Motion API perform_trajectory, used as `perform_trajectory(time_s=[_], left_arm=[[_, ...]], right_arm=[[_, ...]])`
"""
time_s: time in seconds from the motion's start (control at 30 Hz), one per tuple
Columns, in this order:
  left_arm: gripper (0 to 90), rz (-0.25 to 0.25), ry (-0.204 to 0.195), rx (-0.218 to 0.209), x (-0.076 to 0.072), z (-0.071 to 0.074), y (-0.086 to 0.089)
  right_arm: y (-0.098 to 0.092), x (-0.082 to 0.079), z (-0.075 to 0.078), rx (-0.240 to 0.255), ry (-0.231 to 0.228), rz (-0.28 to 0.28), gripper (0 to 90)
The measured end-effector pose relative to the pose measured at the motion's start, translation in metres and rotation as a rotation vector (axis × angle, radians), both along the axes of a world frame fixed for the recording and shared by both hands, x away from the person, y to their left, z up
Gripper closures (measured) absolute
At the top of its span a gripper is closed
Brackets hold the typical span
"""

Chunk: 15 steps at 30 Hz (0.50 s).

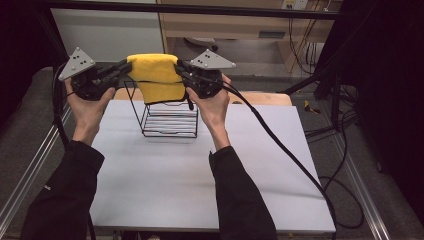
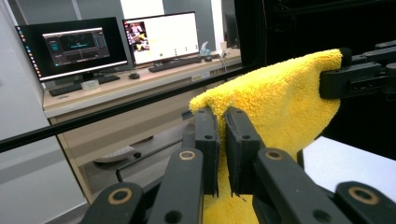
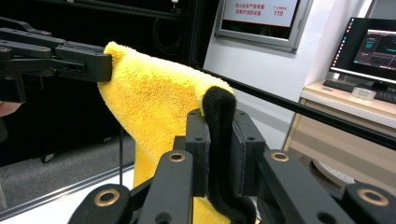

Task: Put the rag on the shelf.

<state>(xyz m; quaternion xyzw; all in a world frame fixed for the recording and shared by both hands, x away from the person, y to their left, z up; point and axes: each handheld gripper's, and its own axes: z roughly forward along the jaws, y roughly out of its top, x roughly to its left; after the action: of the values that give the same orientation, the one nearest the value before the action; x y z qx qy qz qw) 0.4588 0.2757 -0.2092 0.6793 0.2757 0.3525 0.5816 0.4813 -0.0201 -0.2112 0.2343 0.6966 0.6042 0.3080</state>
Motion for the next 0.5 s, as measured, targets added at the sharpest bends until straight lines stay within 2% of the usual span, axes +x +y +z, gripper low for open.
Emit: perform_trajectory(time_s=[0.2, 0.5], left_arm=[[83.2, -0.006, 0.035, -0.001, -0.006, -0.007, 0.000], [82.0, -0.009, 0.131, 0.020, -0.012, -0.017, 0.000]], right_arm=[[0.000, -0.005, -0.004, -0.017, 0.017, 0.004, 79.4], [0.000, -0.011, -0.009, -0.066, 0.075, 0.029, 78.7]])
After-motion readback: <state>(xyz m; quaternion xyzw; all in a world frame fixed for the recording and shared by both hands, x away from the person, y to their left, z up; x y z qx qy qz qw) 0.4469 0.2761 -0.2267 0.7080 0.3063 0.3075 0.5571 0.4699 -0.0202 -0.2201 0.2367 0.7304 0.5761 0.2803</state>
